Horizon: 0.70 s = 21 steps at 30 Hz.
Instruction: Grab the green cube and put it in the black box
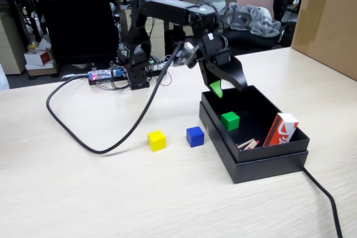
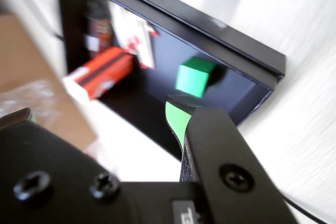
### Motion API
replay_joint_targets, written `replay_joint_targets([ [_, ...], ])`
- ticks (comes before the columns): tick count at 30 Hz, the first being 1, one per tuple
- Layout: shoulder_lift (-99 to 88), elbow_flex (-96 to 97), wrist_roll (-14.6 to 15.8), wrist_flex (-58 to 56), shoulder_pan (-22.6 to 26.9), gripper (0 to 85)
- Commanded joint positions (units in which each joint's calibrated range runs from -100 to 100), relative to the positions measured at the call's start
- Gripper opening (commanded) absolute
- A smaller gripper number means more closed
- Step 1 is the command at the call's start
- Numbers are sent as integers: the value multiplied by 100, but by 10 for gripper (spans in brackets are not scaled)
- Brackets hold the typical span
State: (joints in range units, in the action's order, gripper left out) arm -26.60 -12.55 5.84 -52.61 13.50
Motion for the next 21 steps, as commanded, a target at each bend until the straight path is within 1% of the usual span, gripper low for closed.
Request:
replay_joint_targets([
  [1,-1522,86,-190,73,-195,492],
  [5,-2681,738,-322,168,-537,492],
  [10,-4414,2144,-444,177,-923,495],
  [16,-6215,4093,-435,220,-1363,499],
  [21,-7271,5761,-405,652,-1495,503],
])
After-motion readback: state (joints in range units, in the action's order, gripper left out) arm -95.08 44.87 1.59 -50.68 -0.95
